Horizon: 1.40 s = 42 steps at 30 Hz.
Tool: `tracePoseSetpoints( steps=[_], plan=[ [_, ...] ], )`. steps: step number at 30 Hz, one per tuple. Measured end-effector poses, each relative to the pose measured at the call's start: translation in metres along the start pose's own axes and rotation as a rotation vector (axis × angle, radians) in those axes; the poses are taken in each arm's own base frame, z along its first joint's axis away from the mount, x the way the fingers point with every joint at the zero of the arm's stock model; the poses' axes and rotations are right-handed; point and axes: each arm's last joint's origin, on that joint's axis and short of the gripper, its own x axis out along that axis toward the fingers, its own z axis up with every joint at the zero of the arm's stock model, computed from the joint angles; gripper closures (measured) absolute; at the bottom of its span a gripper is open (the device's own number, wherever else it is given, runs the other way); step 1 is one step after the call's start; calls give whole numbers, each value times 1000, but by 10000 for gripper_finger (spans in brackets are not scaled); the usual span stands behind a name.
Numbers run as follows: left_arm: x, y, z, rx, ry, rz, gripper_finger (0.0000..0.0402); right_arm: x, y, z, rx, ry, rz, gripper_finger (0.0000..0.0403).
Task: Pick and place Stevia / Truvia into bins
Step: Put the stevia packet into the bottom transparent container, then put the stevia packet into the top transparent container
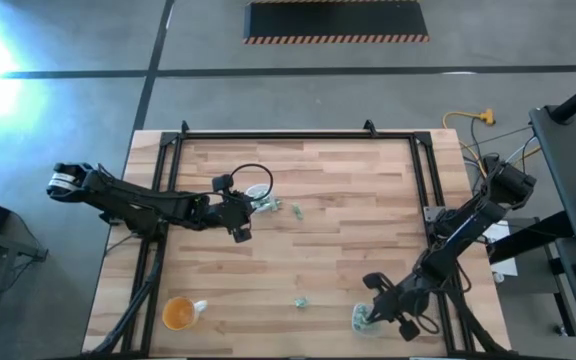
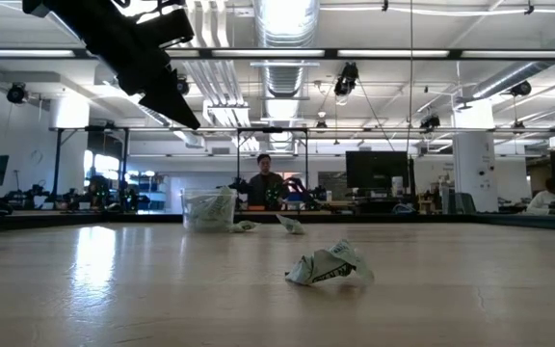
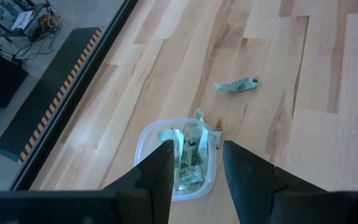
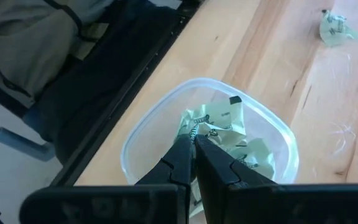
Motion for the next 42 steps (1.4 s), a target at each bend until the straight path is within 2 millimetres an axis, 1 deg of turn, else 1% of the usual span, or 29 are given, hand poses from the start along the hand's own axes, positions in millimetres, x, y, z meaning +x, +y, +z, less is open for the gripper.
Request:
tracePoseSetpoints(
  steps=[15,31,36,42],
  plan=[
    [0,0,0,2,0,0,281,0,-2,1,12,-6,-9,390],
    [0,0,0,1,0,0,281,0,-3,2,5,-20,-32,297],
    [0,0,0,1,0,0,281,-2,-1,3,6,-15,-4,285],
    [0,0,0,1,0,0,281,-7,0,6,7,-27,36,289]
  ],
)
